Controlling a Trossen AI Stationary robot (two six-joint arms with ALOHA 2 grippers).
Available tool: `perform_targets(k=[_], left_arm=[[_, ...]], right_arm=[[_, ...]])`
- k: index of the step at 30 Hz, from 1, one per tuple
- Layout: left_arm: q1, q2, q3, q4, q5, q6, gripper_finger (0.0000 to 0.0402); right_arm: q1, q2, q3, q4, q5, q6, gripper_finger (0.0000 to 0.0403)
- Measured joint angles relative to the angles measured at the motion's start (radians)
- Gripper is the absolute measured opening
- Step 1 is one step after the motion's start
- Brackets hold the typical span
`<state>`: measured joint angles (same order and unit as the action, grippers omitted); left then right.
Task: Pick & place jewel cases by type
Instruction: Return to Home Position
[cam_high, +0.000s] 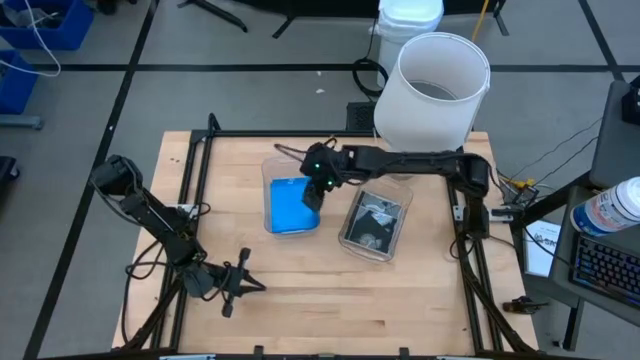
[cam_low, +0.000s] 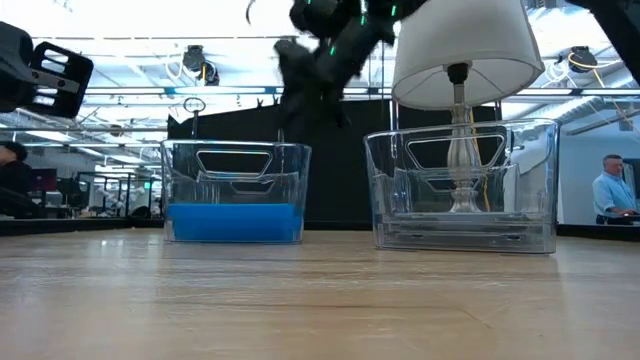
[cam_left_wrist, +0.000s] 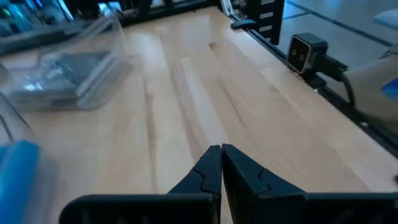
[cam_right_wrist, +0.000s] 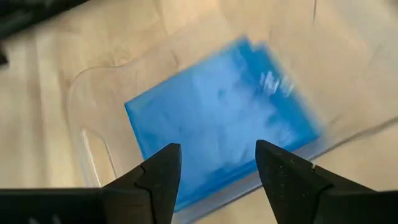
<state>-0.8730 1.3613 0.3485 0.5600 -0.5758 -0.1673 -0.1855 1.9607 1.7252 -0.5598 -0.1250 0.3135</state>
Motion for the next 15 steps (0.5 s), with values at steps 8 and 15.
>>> perform_targets(k=[8,15], left_arm=[[0.053,-0.002,0.119,-0.093,-0.034,0.32,0.0021],[0.162,-0.002,0.491,-0.682,-0.191,0.609,0.0021]], right_arm=[[0.243,-0.207,-0.012,-0.019,0.31,-0.532,0.0157],[0.424,-0.428,-0.191,0.129,0.455,-0.682,0.0089]])
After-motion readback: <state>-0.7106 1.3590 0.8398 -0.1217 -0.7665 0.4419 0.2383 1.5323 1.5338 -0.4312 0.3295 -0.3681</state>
